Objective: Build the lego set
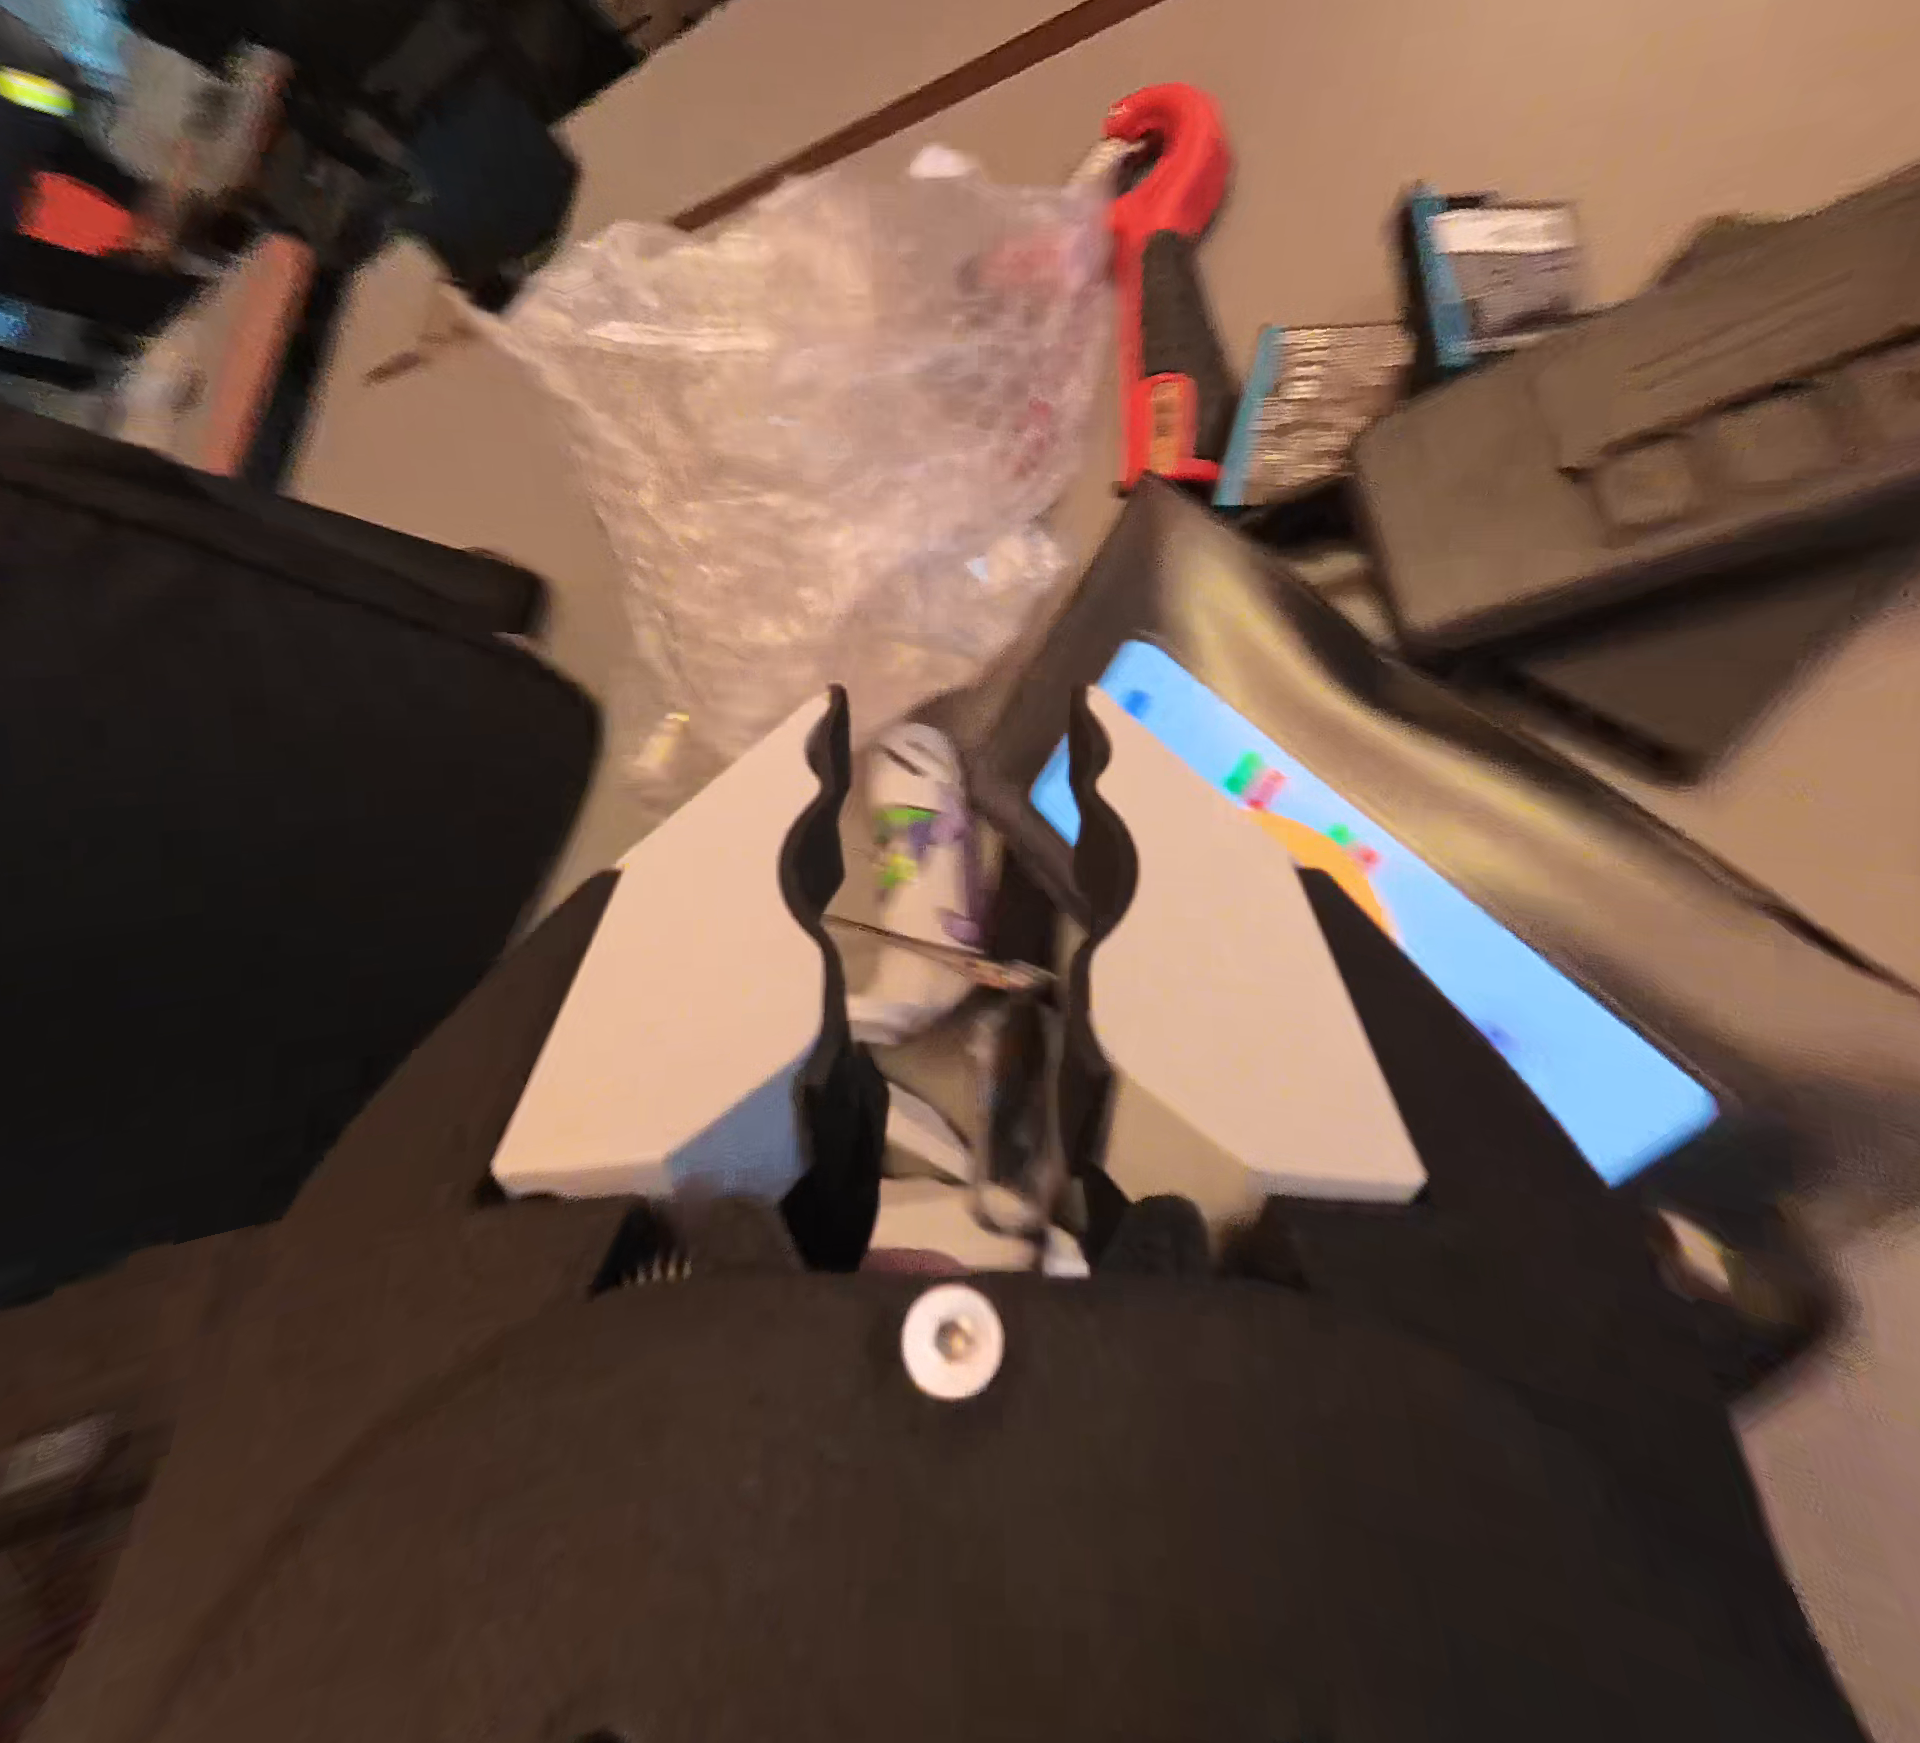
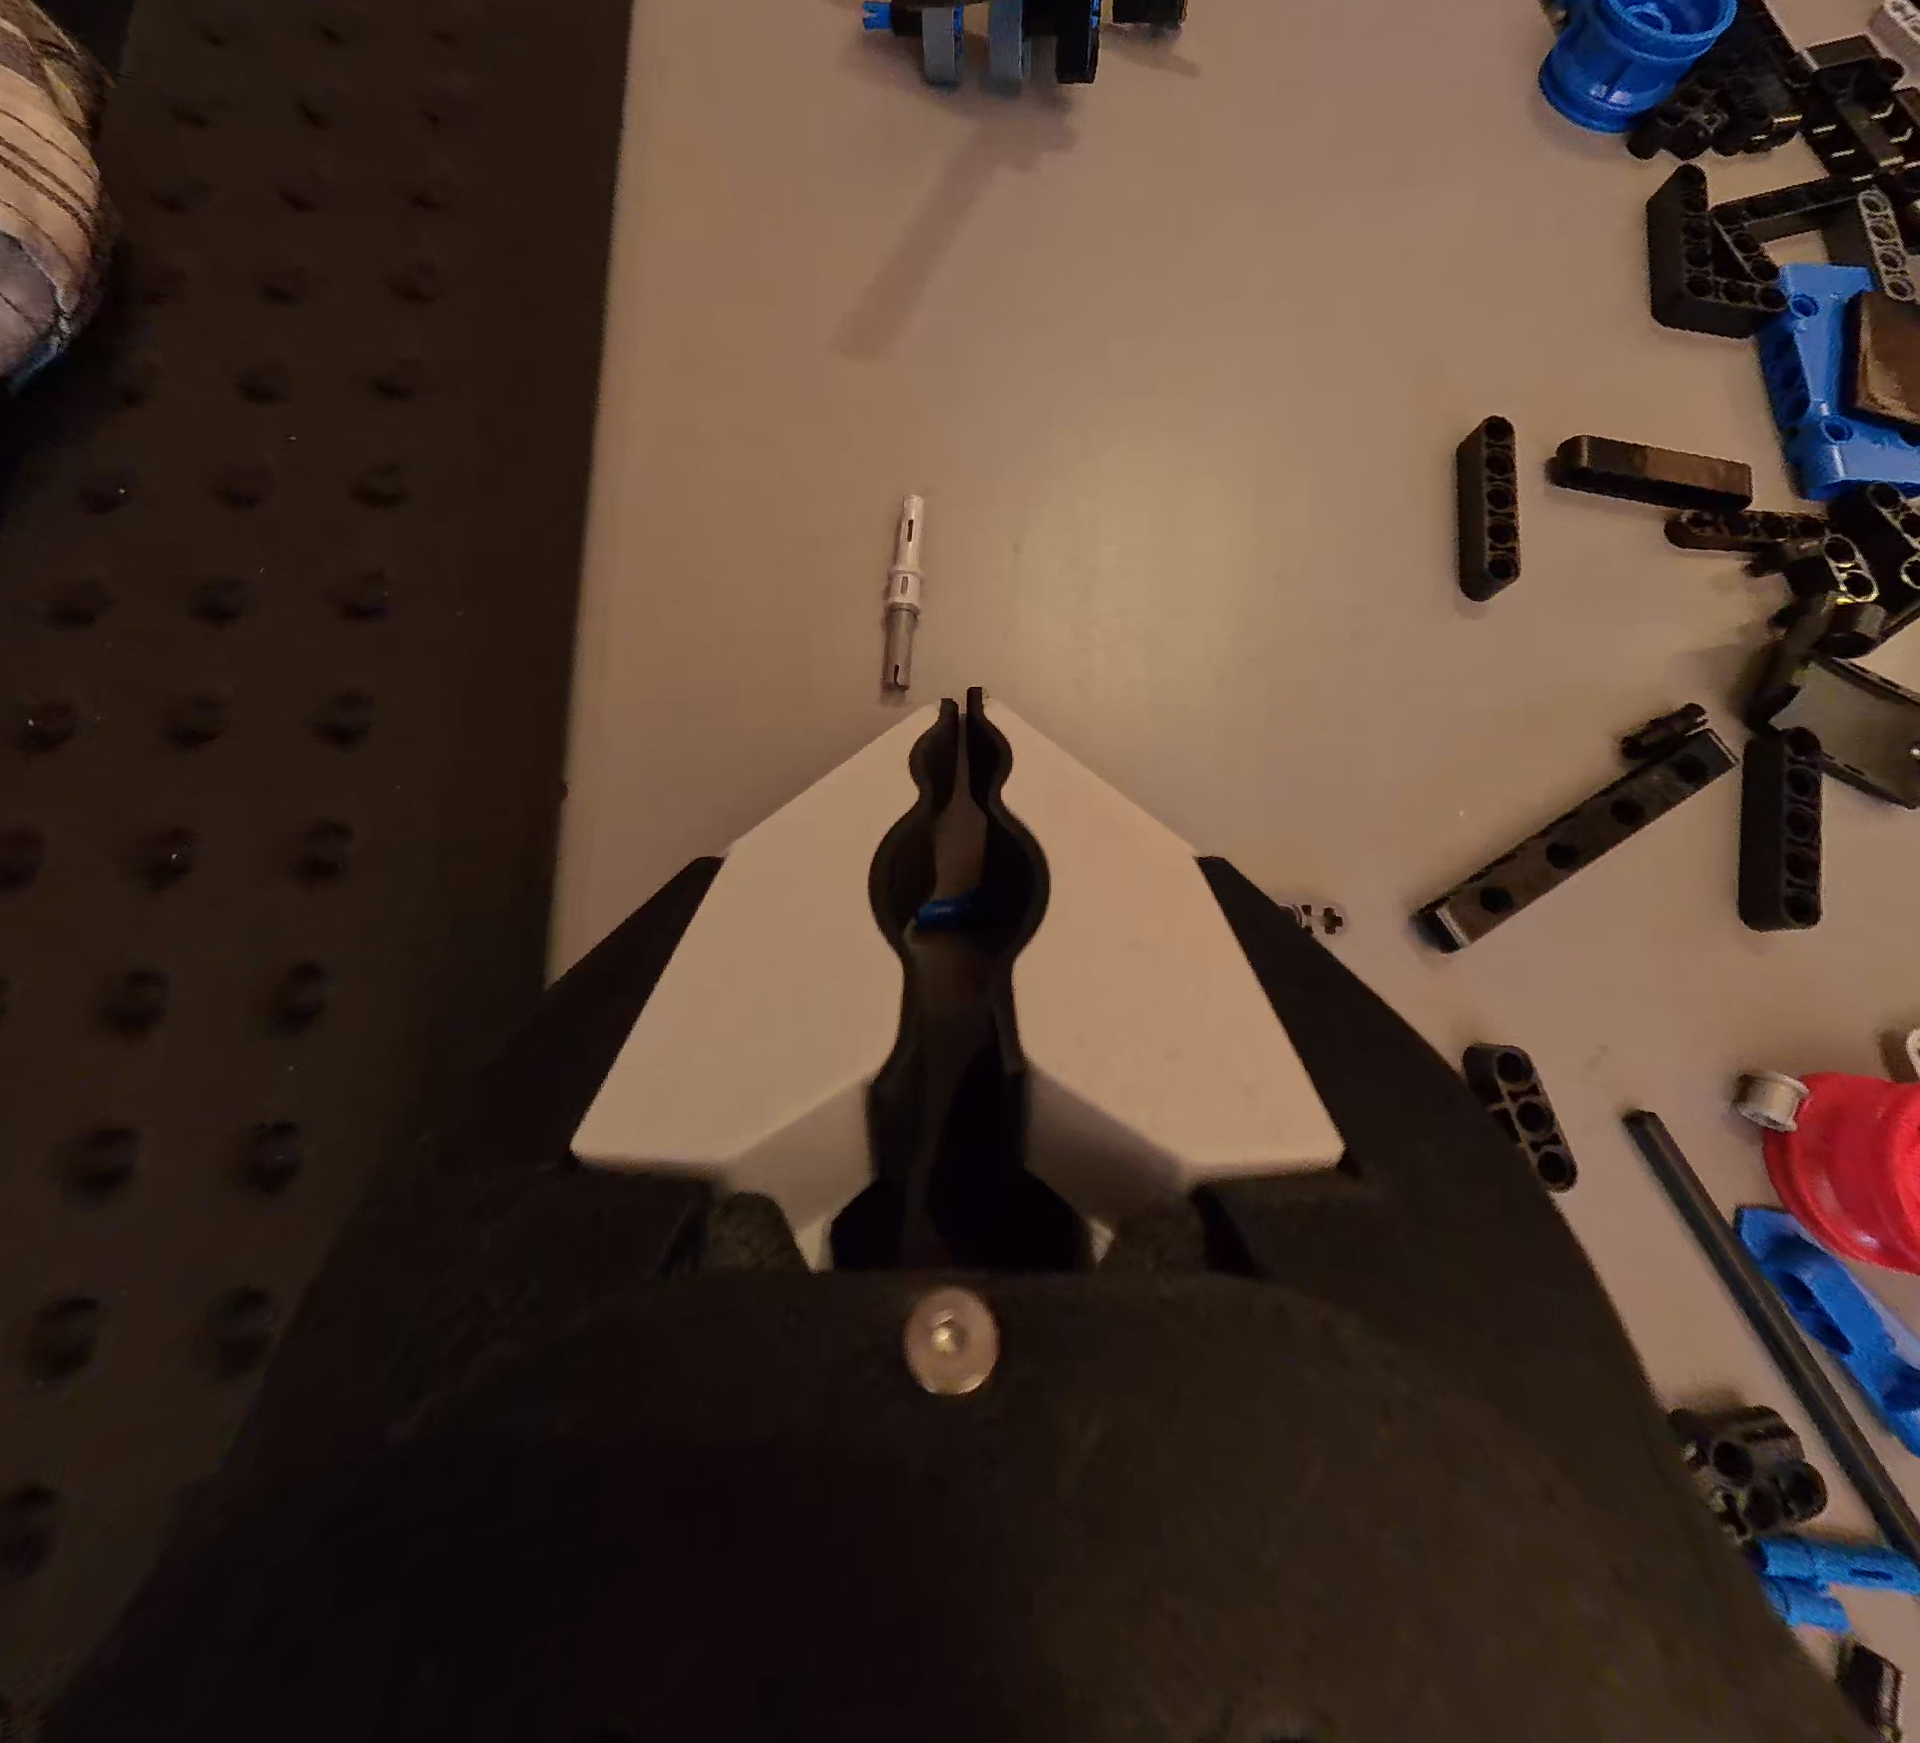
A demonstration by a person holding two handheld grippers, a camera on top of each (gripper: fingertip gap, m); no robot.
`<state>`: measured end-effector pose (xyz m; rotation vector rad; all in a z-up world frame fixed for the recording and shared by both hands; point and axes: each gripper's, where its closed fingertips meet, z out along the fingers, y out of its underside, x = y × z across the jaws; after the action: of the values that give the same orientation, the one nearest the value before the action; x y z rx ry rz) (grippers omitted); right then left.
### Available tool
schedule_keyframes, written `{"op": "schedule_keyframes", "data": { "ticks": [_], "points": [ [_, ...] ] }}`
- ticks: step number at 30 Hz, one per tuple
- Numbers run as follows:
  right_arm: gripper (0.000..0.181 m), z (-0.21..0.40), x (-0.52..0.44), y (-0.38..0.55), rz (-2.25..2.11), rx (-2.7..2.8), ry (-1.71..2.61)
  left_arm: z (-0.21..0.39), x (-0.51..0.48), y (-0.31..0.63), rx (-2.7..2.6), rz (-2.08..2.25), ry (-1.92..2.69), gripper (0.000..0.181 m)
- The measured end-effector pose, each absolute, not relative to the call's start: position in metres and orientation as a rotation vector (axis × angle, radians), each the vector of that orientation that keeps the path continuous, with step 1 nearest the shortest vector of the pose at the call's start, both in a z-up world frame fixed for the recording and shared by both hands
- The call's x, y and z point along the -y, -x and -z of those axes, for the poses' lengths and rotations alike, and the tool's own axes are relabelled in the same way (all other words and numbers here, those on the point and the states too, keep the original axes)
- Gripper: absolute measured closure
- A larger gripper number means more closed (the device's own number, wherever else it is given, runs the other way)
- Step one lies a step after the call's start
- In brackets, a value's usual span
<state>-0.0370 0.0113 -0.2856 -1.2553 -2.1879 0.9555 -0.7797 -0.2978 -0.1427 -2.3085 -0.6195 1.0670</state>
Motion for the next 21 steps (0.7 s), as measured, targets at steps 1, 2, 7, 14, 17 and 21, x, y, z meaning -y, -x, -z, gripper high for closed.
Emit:
{"op": "schedule_keyframes", "data": {
  "ticks": [1,2,7,14,17,21],
  "points": [
    [0.181,0.285,-0.011,0.037,-0.96,2.189,1.255,0.145,0.295,0.765,0.613,-0.966,2.31,0.151],
    [0.181,0.285,-0.011,0.037,-0.963,2.192,1.253,0.148,0.292,0.751,0.591,-0.872,2.323,0.158],
    [0.181,0.285,-0.01,0.036,-0.963,2.192,1.24,0.195,0.282,0.709,0.634,-0.486,2.456,0.135],
    [0.181,0.284,-0.011,0.037,-0.959,2.181,1.238,0.217,0.29,0.721,0.743,-0.442,2.442,0.165],
    [0.181,0.284,-0.011,0.037,-0.963,2.182,1.242,0.191,0.287,0.727,0.707,-0.534,2.377,0.167],
    [0.181,0.284,-0.011,0.037,-0.97,2.187,1.251,0.137,0.236,0.727,0.498,-0.661,2.303,0.167]
  ]
}}
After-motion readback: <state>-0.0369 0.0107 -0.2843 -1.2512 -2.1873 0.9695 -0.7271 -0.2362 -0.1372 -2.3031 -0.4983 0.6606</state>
